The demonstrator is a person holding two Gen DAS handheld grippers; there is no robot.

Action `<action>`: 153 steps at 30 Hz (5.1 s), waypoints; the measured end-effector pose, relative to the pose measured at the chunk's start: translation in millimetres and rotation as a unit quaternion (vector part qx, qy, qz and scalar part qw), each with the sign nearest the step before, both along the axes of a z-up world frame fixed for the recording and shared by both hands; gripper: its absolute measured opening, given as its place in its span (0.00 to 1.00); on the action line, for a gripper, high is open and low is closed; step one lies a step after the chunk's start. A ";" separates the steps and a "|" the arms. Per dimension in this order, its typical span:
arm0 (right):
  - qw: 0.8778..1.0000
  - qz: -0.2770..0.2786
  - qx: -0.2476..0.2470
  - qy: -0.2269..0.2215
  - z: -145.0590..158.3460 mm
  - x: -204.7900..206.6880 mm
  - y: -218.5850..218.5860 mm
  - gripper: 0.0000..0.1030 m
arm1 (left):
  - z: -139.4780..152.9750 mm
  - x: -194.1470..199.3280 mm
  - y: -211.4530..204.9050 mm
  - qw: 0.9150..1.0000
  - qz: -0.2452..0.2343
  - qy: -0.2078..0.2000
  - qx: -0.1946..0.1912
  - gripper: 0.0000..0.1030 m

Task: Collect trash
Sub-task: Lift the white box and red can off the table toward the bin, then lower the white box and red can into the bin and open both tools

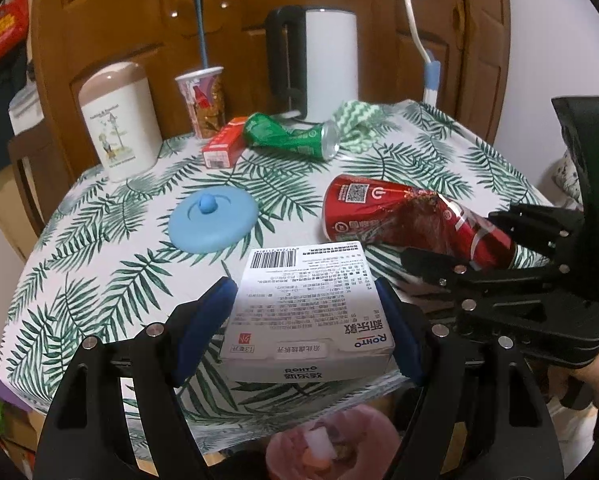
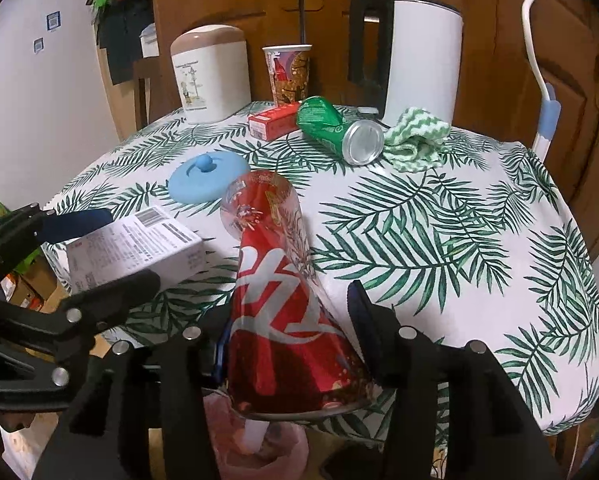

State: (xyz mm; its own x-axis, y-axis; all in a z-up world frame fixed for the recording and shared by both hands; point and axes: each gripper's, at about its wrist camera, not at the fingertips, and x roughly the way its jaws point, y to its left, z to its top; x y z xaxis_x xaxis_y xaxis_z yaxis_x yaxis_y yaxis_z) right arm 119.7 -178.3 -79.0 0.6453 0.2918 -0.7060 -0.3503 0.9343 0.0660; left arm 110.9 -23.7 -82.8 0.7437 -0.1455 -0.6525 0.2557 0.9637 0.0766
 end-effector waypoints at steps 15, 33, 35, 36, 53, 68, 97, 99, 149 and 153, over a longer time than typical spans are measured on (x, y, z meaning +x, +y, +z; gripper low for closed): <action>1.000 0.009 0.013 -0.013 16.6 -8.1 -0.9 0.43 | -0.4 -11.7 5.0 1.000 -0.003 0.002 -0.002 0.72; 0.999 0.016 0.019 -0.032 33.5 -12.5 5.5 0.42 | 0.6 -18.8 7.1 1.000 -0.006 0.002 -0.007 0.72; 0.999 0.016 0.019 -0.032 34.8 -11.1 5.8 0.42 | 0.6 -19.2 7.2 1.000 -0.006 0.003 -0.007 0.72; 0.999 0.015 0.019 -0.034 35.8 -10.5 5.9 0.42 | 0.6 -19.4 7.3 1.000 -0.006 0.002 -0.007 0.72; 0.999 0.020 0.013 -0.036 40.2 -10.3 11.8 0.42 | -0.5 -21.3 8.3 1.000 -0.006 0.004 -0.010 0.72; 0.998 0.007 -0.059 0.031 3.6 32.4 17.4 0.52 | -10.2 -15.9 7.9 1.000 -0.007 0.015 -0.006 0.72; 0.999 0.045 0.003 -0.011 39.2 -43.9 11.5 0.20 | -2.9 -42.7 17.8 1.000 -0.009 0.006 -0.012 0.72; 0.999 0.047 0.011 -0.010 36.5 -58.6 10.1 0.20 | -2.7 -56.7 19.1 1.000 -0.012 0.005 -0.010 0.72; 0.945 0.054 -0.036 0.321 -356.4 -82.4 59.9 0.21 | -358.3 -55.5 30.4 0.935 0.028 0.344 0.086 0.84; 0.941 0.055 -0.036 0.331 -367.4 -80.6 63.3 0.21 | -356.6 -55.9 34.0 0.936 0.039 0.339 0.091 0.90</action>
State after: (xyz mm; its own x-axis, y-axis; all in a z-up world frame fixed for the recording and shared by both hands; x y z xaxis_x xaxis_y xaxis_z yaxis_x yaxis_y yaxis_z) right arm 39.1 -114.9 -446.4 0.0257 0.2664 -0.9635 -0.3501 0.9052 0.2410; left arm 55.0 10.3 -439.3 0.1543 0.0509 -0.9867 0.2349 0.9682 0.0867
